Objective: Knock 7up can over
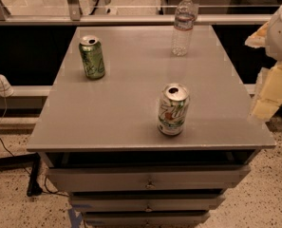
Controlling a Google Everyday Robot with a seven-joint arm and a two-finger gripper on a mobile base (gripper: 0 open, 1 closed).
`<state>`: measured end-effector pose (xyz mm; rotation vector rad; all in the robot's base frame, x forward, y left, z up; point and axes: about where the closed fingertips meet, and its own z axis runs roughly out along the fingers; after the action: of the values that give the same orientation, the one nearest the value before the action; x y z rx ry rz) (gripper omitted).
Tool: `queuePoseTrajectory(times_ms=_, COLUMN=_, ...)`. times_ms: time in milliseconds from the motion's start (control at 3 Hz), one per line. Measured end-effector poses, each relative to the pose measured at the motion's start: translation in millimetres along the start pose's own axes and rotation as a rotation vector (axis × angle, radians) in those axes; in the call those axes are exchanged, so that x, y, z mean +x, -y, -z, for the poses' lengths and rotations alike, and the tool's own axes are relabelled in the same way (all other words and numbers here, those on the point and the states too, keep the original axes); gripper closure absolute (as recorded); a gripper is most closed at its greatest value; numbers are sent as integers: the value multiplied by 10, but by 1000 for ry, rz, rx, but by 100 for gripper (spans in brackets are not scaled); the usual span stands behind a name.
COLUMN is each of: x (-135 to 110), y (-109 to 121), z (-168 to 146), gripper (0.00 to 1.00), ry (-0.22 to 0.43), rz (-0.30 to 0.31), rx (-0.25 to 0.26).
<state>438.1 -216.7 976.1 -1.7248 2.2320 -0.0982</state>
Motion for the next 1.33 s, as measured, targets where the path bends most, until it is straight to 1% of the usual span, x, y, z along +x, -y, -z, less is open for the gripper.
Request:
queuePoseTrajectory(times_ms=333, x=0, y=0, z=0, gripper=0, ry=0, rz=0, rx=0)
queuePoseTrajectory(times_ms=667, x=-19, y=-26, z=-35, gripper=0, ry=48, rz=-29, rx=8)
queuePoseTrajectory(times_ms=1000, x=-30, y=-16, z=-146, gripper=0, ry=173, rz=-96, rx=8)
queuePoseTrajectory(times_ms=1333, x=-93, y=18, z=-285, gripper=0, ry=340, rz=-160, rx=-3)
